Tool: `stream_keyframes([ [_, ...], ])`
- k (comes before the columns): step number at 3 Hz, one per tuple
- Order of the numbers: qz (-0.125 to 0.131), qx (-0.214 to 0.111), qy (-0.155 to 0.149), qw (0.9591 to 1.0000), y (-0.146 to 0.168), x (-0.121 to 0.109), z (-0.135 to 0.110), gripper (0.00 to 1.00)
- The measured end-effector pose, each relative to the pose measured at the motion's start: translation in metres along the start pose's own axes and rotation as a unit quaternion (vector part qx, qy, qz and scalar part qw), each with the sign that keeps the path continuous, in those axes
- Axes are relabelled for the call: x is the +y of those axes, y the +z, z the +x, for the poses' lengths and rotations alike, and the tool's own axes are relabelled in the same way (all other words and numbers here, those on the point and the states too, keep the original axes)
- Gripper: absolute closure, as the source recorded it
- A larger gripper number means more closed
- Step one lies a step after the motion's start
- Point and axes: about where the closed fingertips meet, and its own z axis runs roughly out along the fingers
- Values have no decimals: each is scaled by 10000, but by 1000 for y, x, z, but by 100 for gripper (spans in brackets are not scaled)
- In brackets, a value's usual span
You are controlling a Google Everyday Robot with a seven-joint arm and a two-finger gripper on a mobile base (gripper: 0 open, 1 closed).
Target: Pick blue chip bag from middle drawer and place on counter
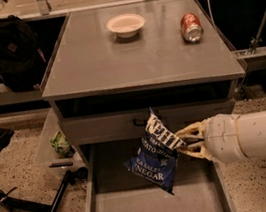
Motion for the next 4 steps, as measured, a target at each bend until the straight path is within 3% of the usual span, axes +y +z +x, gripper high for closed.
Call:
stream_keyframes([
  [1, 407, 86, -162, 9990, -41, -63, -48, 100],
  [2, 786, 67, -366, 9962, -66, -102, -75, 100],
  [3, 786, 67, -366, 9962, -66, -102, -75, 100],
  [4, 893, 78, -414, 9951, -68, -141, -75, 100],
])
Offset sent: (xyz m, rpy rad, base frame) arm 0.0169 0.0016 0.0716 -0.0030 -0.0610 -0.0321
